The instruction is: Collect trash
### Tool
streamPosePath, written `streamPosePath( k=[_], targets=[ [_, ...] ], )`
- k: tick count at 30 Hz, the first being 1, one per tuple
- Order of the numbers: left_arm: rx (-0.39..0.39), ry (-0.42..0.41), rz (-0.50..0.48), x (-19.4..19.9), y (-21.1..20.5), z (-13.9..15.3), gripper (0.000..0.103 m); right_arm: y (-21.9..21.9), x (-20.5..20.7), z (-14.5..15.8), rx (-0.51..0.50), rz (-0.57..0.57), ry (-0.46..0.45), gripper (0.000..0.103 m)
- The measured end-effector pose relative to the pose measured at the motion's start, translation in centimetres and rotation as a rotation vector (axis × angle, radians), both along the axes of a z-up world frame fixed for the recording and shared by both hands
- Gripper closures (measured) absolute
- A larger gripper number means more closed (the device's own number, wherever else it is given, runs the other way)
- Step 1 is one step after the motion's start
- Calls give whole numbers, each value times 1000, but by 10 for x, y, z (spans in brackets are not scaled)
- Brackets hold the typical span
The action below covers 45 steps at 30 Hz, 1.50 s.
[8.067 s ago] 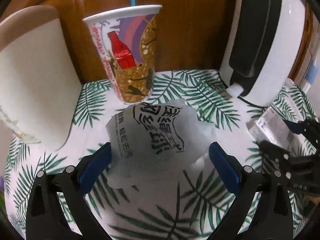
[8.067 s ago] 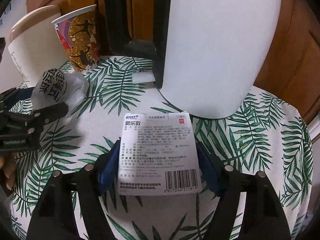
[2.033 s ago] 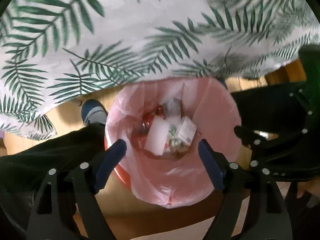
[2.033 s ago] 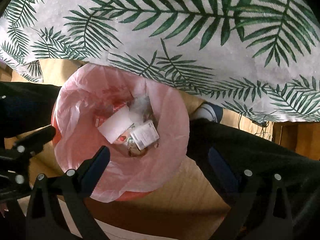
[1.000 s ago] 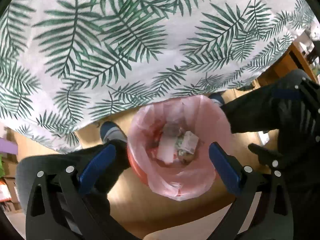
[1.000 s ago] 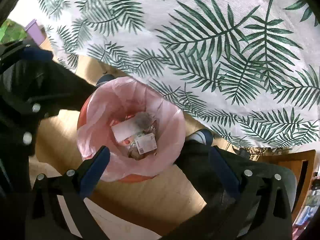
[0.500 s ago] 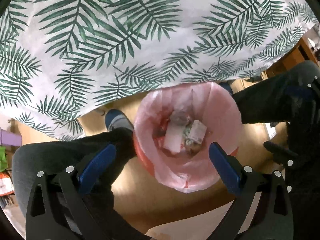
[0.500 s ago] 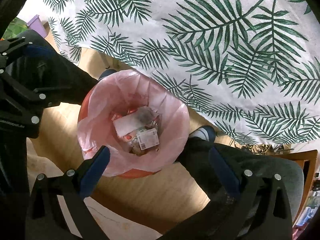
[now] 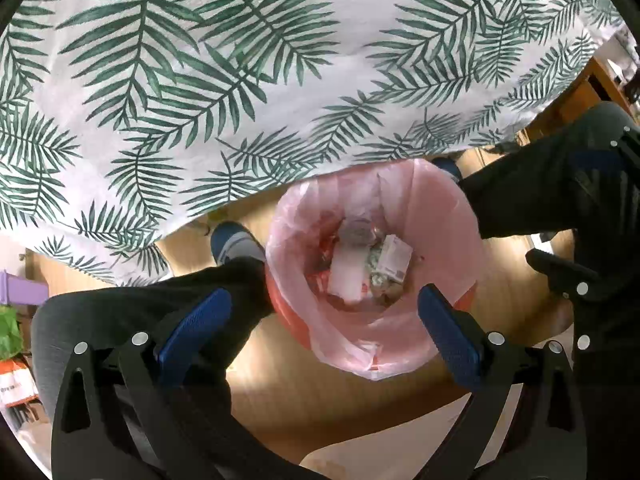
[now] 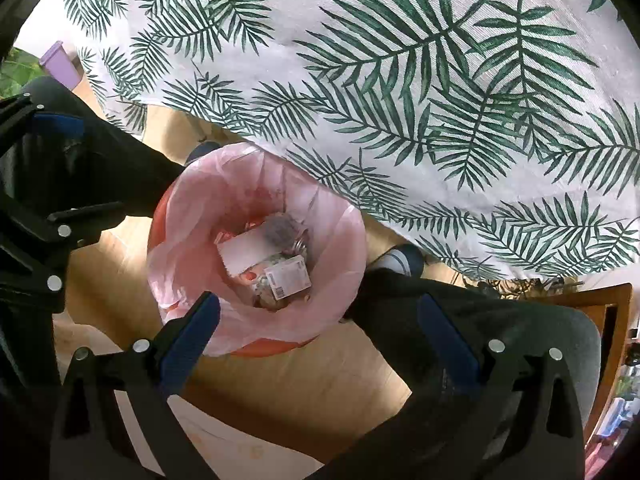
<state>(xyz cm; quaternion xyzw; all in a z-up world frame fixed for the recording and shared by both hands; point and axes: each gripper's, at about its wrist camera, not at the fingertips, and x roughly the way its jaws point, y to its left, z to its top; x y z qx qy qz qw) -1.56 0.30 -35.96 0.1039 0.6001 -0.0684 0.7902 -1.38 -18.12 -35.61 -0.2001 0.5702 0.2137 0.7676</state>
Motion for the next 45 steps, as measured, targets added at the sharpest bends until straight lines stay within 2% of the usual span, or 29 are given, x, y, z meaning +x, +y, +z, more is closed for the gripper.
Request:
streamPosePath(
  k=[2, 8, 12, 26, 32, 45],
  targets=[
    [-14, 2, -1, -1, 0, 1, 6, 0, -1, 2, -3, 0, -4, 5],
    [-39, 17, 13, -1, 4, -1, 6, -4, -1, -3, 72, -23, 51, 5],
    [-29, 21, 15, -2, 4, -4, 6, -3, -2, -5, 92, -24, 65, 5],
    [-17, 41, 3, -2, 1, -8, 6, 1, -5, -12, 92, -16, 107, 5],
    [-34, 71, 15, -2, 3, -11, 6, 1, -6, -16, 92, -19, 139, 5],
    [-47, 88, 10, -1, 3, -13, 6, 1, -5, -18, 91, -21, 144, 5]
  ],
)
